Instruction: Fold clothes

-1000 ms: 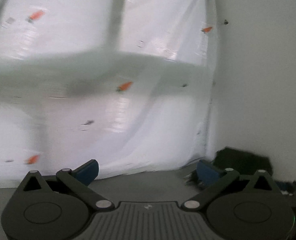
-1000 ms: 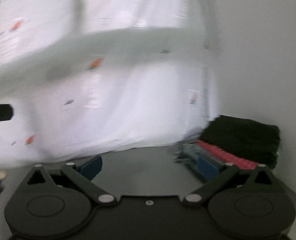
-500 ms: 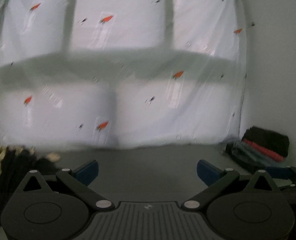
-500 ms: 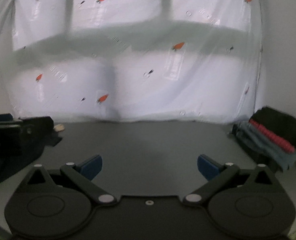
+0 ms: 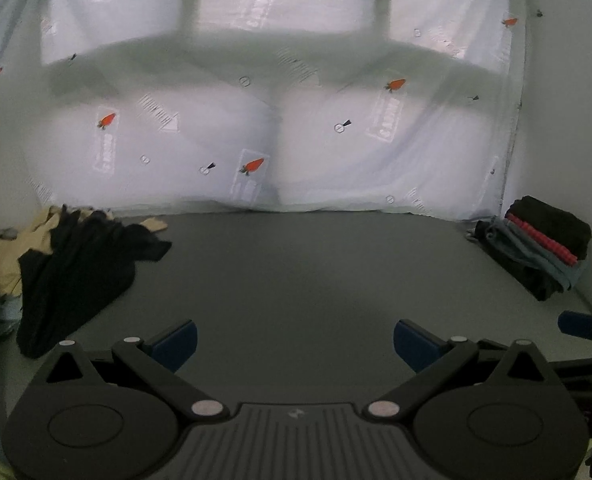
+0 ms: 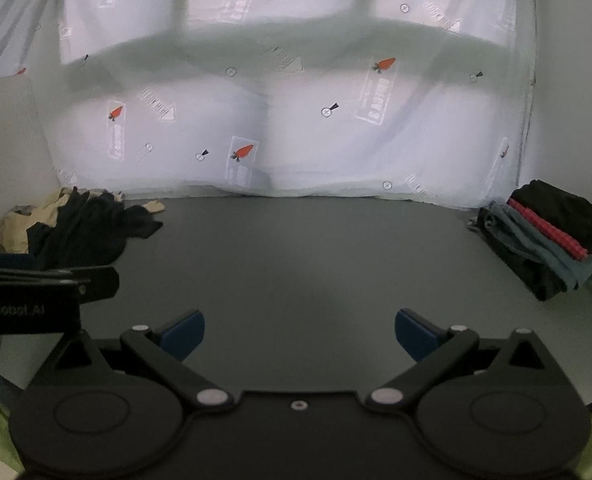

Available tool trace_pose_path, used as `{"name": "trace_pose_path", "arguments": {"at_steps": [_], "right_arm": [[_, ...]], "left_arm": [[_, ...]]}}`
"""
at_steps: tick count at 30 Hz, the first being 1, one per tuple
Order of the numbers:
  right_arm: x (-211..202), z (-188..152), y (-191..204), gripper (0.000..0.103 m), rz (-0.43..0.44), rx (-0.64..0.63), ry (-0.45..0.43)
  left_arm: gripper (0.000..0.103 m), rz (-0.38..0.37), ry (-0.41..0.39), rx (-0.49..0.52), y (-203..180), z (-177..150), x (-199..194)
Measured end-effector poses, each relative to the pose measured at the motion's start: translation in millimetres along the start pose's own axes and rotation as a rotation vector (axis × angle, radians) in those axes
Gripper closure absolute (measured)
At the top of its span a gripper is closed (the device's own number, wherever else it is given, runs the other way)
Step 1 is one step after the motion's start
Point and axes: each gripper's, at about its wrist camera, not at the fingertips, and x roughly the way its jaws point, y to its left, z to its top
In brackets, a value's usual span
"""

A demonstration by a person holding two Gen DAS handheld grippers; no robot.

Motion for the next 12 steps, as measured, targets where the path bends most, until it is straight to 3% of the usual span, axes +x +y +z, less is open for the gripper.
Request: {"name": "trace_pose_path", "arguments": {"at_steps": [12], "right_arm": [[-8,-6,6,0.000,0.000,-0.011,-0.007]], "left_arm": [[0.000,0.042,-0.007,-0.013,17,-8,-19]]}}
